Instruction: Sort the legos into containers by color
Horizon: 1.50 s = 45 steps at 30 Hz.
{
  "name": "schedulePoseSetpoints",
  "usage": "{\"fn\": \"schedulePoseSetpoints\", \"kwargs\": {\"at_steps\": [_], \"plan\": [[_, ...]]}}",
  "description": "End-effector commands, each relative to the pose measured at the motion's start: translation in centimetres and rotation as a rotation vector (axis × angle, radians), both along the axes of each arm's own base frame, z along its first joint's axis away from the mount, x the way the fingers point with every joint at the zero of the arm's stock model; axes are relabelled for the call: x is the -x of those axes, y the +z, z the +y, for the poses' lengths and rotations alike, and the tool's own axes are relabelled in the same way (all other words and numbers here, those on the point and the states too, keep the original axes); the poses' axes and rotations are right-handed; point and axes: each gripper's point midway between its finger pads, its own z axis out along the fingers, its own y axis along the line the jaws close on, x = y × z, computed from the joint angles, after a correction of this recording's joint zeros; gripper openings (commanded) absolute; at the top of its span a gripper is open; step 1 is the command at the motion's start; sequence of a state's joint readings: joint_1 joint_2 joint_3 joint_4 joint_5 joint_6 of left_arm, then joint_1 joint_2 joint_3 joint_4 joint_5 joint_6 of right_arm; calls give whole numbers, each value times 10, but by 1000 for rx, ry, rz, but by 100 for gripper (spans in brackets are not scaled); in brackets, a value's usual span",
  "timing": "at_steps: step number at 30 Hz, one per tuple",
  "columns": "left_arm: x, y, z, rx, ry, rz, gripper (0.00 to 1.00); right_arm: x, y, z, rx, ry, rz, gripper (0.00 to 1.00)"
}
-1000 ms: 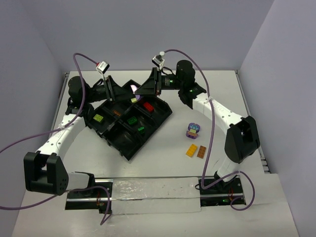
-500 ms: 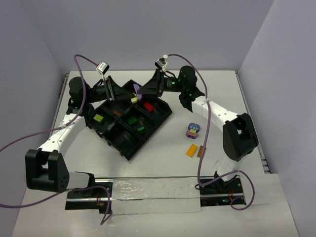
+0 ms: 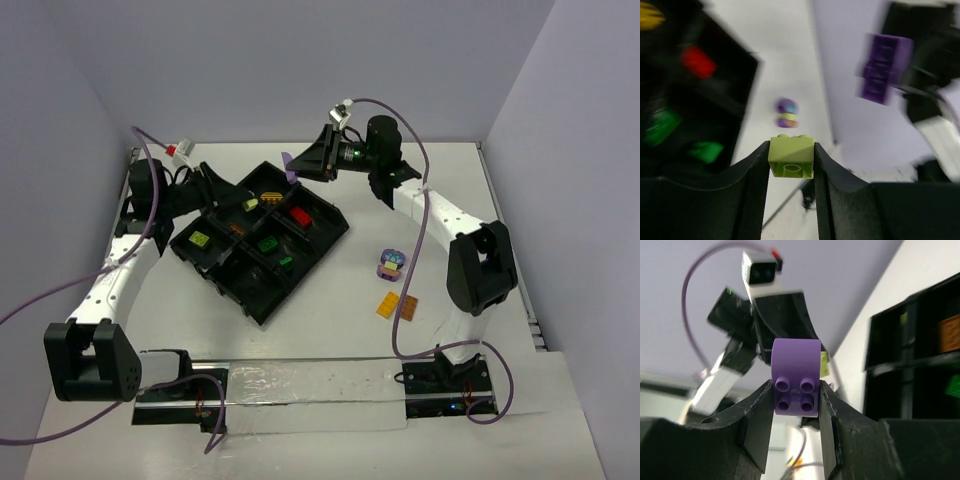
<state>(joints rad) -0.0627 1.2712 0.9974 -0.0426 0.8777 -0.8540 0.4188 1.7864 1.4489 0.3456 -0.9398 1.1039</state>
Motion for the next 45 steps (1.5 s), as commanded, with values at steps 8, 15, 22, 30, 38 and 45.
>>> {"fn": "schedulePoseSetpoints", "kwargs": {"at_steps": [8, 15, 22, 30, 38, 45], "plan": [[7, -118, 154, -645, 805, 397, 0, -41, -41, -24, 390, -198, -70, 0], [-1, -145, 158, -699, 797, 451, 0, -41, -68, -14, 559, -190, -89, 0], [-12, -161, 167, -741, 831, 467, 0, -34, -81, 5, 616, -160, -109, 0], [-16, -171, 160, -719, 806, 489, 39, -31, -101, -1, 694, -151, -114, 0], [-22, -132, 168, -749, 826, 429, 82, 22, -115, 34, 770, 45, -266, 0], [-22, -95, 176, -766, 867, 392, 82, 75, -125, 74, 760, 204, -316, 0]]}}
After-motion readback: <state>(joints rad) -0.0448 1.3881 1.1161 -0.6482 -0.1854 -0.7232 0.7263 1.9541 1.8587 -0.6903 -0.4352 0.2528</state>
